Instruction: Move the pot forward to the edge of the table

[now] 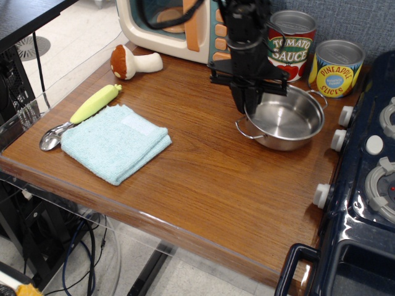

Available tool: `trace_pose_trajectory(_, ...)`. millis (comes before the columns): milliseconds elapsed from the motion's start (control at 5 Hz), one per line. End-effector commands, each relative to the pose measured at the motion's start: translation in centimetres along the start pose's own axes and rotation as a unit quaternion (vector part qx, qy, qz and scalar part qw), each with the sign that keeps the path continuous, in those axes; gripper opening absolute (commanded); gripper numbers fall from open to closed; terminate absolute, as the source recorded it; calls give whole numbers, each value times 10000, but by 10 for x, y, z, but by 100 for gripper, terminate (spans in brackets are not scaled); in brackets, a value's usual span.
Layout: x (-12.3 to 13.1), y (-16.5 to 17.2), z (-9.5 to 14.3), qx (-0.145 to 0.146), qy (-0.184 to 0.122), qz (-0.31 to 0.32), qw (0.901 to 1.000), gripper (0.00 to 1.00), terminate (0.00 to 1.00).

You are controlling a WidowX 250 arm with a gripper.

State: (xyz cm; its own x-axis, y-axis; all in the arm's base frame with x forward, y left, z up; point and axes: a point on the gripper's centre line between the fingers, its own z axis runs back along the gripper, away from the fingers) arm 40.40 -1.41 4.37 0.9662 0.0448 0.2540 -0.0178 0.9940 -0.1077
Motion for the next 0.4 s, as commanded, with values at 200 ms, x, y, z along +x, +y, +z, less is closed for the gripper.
trace_pose_trajectory(200, -52, 0, 52, -305, -350, -708, 9964, 0, 0)
